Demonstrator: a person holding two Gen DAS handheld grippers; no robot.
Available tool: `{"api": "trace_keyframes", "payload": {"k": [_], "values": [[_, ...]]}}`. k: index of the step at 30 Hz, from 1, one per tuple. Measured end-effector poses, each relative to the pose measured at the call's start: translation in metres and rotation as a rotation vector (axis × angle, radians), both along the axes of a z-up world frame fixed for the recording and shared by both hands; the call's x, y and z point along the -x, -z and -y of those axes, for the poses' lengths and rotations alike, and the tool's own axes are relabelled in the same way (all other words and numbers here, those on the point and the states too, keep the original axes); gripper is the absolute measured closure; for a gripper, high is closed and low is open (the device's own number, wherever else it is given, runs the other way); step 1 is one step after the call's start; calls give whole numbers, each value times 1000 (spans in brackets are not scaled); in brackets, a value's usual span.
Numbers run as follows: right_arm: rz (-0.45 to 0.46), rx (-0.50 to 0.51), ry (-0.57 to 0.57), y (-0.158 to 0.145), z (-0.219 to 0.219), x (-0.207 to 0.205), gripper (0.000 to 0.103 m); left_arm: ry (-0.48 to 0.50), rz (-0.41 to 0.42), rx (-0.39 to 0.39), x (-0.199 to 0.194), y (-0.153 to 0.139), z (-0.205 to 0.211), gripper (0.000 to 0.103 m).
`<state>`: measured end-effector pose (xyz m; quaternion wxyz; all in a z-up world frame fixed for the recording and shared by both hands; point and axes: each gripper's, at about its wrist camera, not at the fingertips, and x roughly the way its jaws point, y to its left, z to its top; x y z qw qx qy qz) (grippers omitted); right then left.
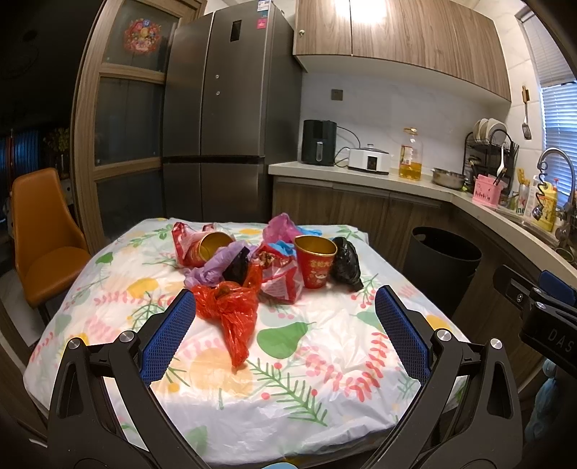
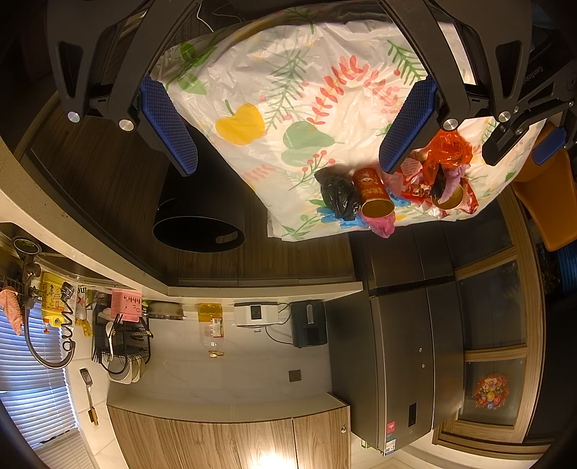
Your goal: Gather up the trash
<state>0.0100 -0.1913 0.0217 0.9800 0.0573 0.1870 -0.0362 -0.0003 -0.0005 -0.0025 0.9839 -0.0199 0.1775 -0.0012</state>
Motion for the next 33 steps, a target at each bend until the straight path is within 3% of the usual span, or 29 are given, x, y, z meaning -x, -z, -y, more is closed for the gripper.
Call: {"api": "trace_keyframes", "payload": {"k": [33], "values": [[-4,2,-1,3,-2,0,5,0,-2,1,0,2,0,5]]}}
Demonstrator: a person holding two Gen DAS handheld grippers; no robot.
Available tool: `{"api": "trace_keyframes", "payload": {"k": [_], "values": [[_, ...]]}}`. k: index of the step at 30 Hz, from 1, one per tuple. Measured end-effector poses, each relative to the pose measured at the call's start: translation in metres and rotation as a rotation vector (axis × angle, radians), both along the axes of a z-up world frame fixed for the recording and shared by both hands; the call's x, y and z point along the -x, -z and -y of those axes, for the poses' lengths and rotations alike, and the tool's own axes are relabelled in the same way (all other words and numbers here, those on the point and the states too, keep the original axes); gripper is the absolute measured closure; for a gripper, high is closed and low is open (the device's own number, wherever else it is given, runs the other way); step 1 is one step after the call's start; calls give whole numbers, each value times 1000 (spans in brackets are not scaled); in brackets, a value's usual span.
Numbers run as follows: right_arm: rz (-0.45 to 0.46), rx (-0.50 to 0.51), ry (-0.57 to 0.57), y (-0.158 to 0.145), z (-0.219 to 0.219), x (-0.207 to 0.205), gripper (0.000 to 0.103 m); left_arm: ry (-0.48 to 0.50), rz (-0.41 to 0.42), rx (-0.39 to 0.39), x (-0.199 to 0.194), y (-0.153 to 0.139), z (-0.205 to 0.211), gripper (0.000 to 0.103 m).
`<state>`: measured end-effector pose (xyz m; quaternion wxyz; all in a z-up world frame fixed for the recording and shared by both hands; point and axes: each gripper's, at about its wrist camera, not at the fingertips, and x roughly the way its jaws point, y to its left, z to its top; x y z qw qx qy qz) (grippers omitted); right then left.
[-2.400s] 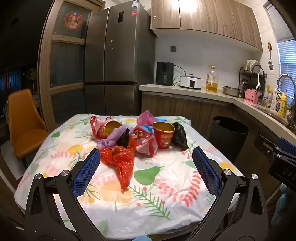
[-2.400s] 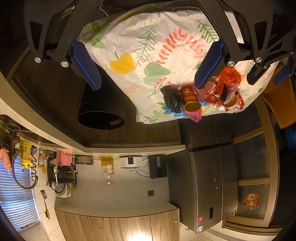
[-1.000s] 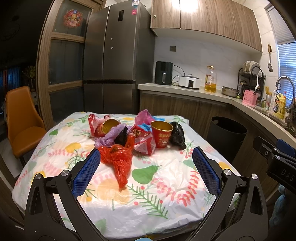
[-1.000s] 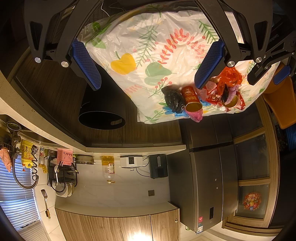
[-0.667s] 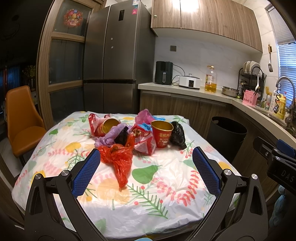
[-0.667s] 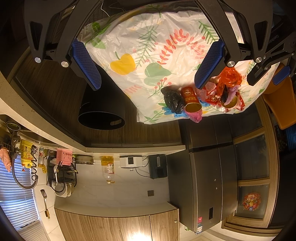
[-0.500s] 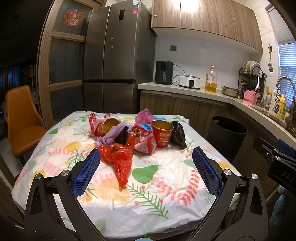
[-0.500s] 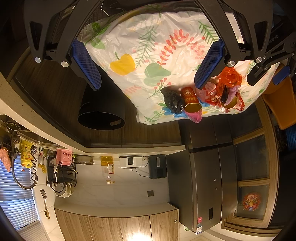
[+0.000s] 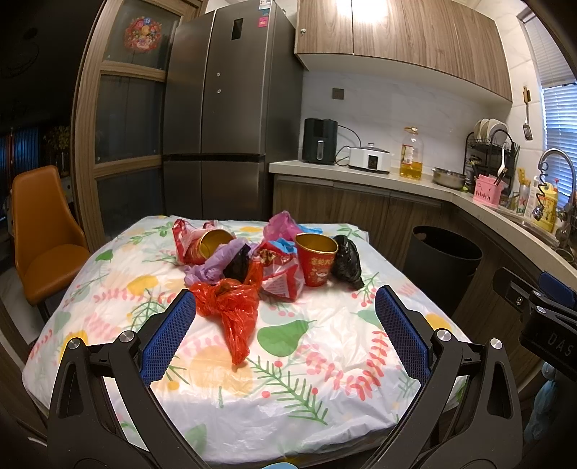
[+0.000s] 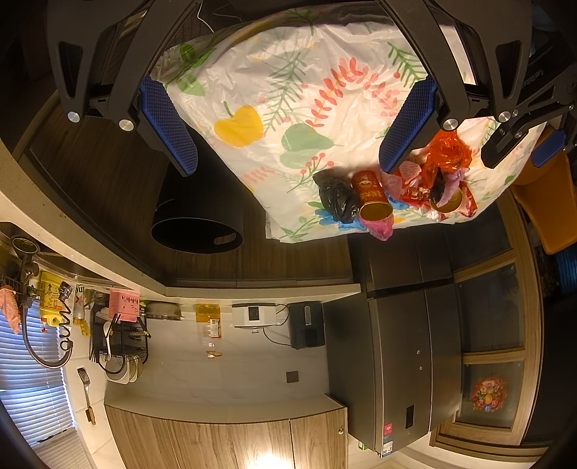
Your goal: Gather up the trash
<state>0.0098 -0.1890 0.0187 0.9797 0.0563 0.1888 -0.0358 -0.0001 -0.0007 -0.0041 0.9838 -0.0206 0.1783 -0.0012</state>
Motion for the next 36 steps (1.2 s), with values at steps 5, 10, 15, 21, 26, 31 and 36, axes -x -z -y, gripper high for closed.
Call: {"api": "trace_keyframes", "payload": {"k": [5,10,15,21,26,31,36], "values": [[0,0,-1,0,0,0,5,-1,-2,1,0,0,0,5],[0,1,-1,0,0,0,5,1,0,2,0,2,1,5],[2,4,-4,3,-3,-1,5,2,-1,3,1,2,1,5],[1,4,-7,2,-2,-1,5,1,-1,3,1,2,1,5],[1,4,-8,2,-2,-1,5,1,-1,3,1,3,1,5],[2,4,-9,2,0,-1,5,1,-1,3,1,3,1,5],[1,4,-10,2,-1,-1,5,3,-2,8,1,4,2,5]]}}
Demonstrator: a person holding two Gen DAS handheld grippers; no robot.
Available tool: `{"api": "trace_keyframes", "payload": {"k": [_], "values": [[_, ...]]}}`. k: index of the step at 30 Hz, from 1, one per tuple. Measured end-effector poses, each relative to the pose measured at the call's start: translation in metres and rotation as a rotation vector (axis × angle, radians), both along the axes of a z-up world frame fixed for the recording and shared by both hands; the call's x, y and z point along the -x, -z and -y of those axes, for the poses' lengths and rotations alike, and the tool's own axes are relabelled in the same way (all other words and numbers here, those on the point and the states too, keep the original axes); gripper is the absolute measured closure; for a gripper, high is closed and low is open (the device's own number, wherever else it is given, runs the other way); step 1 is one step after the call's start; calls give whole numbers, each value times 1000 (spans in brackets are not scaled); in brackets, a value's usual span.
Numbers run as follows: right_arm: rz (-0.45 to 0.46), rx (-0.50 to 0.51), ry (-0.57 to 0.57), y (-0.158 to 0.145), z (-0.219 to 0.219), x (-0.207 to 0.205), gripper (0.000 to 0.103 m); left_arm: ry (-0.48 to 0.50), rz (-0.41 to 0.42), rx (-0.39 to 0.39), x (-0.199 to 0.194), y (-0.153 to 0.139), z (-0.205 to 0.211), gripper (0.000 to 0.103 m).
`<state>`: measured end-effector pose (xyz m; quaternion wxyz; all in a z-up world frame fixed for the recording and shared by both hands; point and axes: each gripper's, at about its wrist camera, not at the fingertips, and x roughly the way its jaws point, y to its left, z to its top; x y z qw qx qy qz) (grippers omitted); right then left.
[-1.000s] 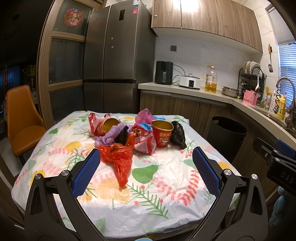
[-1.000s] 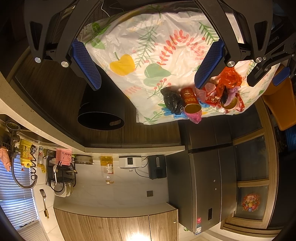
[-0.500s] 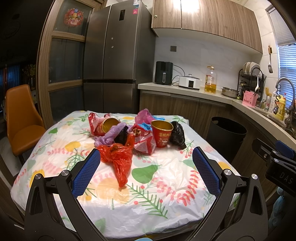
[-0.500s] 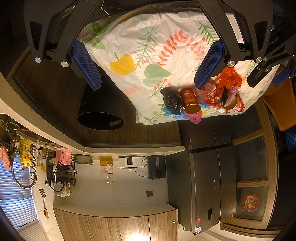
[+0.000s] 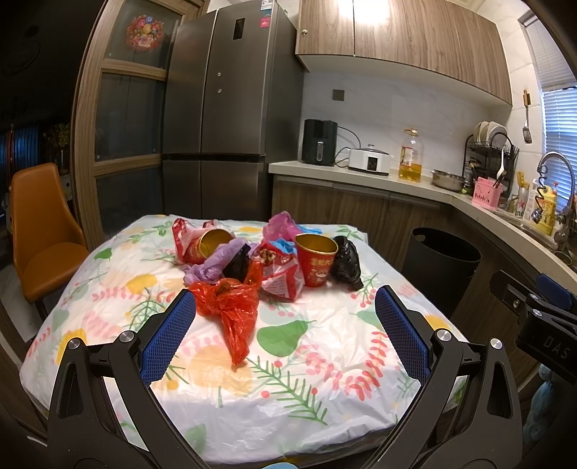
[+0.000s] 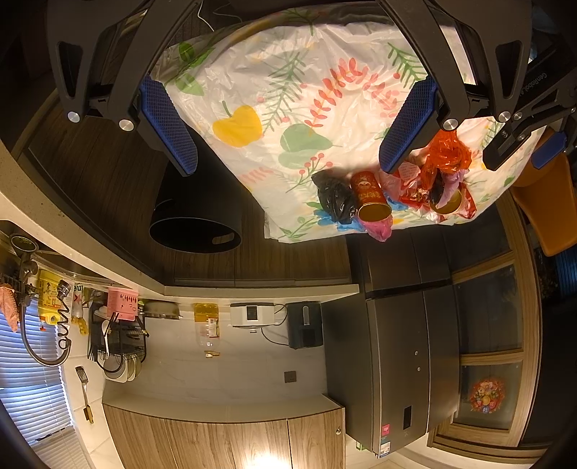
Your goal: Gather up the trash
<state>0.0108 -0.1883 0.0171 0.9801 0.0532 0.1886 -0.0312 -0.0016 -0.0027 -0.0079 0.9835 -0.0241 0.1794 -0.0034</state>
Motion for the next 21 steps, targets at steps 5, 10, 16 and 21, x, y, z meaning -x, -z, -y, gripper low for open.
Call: {"api": "trace_keyframes", "payload": {"k": [5,10,16,21], "values": [[4,0,-9,2,0,-5,5,2,9,10,1,1,-3,5],[-7,-5,-37,12,-2,-17,5,-7,17,34,-2,7,-14,6],[-7,-15,-73,22,-5,-33,5,-21,17,56,-13,24,-27,13],[2,-16,-93,32,-8,-51,5,-75,15,53,-33,43,-37,19]]}}
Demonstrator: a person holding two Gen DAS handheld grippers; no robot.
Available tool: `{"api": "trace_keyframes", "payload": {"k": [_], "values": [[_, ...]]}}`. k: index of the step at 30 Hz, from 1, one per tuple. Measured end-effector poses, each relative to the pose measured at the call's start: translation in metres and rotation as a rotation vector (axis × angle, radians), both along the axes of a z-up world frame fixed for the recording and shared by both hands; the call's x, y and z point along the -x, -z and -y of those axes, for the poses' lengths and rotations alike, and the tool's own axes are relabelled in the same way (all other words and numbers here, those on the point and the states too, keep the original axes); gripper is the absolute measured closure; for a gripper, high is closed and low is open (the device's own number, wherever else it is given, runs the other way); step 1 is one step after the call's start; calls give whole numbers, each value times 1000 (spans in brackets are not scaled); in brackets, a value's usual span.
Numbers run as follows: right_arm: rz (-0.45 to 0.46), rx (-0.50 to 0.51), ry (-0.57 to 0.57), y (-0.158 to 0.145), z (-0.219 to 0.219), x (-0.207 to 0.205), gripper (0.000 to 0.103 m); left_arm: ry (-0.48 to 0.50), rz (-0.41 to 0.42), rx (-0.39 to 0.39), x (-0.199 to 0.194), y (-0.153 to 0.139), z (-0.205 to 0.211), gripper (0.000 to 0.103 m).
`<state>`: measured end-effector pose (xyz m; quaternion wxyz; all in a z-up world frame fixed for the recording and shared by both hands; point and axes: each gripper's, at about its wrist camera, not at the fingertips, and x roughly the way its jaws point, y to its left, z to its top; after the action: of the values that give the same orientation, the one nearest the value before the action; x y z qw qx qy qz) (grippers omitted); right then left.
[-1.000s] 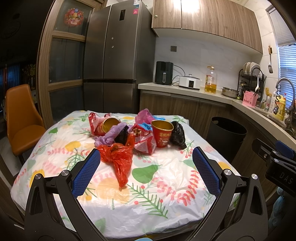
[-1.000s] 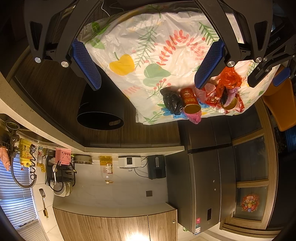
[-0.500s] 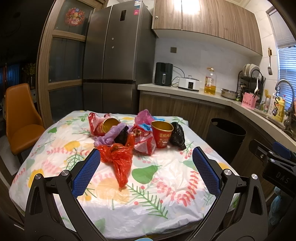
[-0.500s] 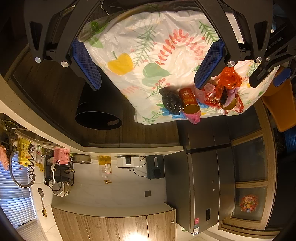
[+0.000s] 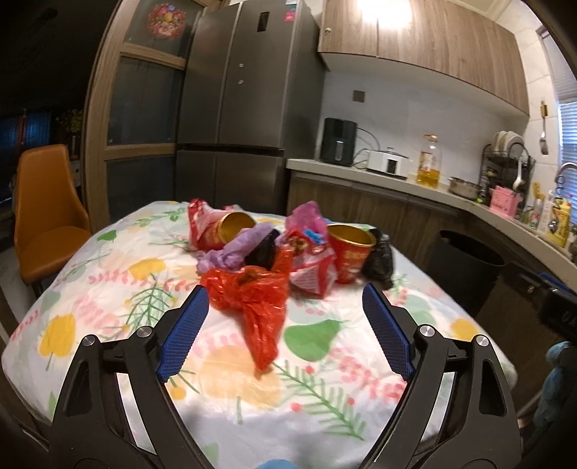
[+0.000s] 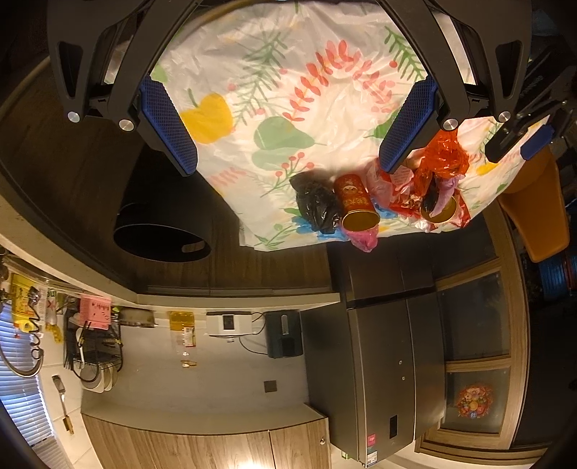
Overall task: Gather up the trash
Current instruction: 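Grasp the red plastic bag with the left tool while the right tool grasps the black bag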
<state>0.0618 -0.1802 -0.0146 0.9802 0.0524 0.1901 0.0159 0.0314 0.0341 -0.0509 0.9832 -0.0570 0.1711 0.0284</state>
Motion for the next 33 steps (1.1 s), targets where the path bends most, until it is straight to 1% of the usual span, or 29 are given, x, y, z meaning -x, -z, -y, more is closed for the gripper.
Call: {"api": "trace_keyframes", "payload": {"k": [4,7,9,10,12,13,15,16,18,19,20,21,26,29,31,32,33], "values": [[26,11,-5,7,-3,-19,5,-23,10,11,-19,10,-6,25],[36,2,-16,12,-4,-36,6,-33,-2,6,-40,16,-8,33],[43,-1,-33,15,-5,-49,6,-40,-29,5,-57,23,-10,42],[46,-1,-38,17,-7,-54,6,-44,-40,5,-62,26,-11,44],[48,-1,-59,22,-10,-70,10,-47,-69,9,-74,33,-14,53],[48,-3,-69,24,-12,-77,10,-49,-86,12,-80,37,-16,55],[42,-8,-90,30,-15,-93,11,-52,-125,16,-90,44,-18,72],[38,-13,-104,33,-16,-101,12,-54,-138,18,-93,46,-20,74],[36,-13,-127,38,-18,-113,15,-50,-150,23,-96,48,-22,83],[34,-7,-140,41,-22,-121,16,-50,-154,22,-97,50,-22,85],[31,-1,-145,43,-23,-127,21,-48,-155,24,-96,49,-23,89],[25,6,-149,46,-25,-134,23,-49,-149,27,-95,49,-24,91],[-31,-10,-158,61,-25,-168,30,-52,-107,60,-84,38,-29,92],[-52,-6,-161,67,-26,-179,30,-46,-90,76,-80,31,-30,92],[-84,-27,-182,71,-26,-188,30,-42,-91,70,-81,29,-28,92],[-106,-32,-194,73,-27,-194,31,-39,-92,67,-82,28,-27,92],[-123,-37,-205,75,-29,-199,36,-38,-92,67,-83,27,-27,92]]}}
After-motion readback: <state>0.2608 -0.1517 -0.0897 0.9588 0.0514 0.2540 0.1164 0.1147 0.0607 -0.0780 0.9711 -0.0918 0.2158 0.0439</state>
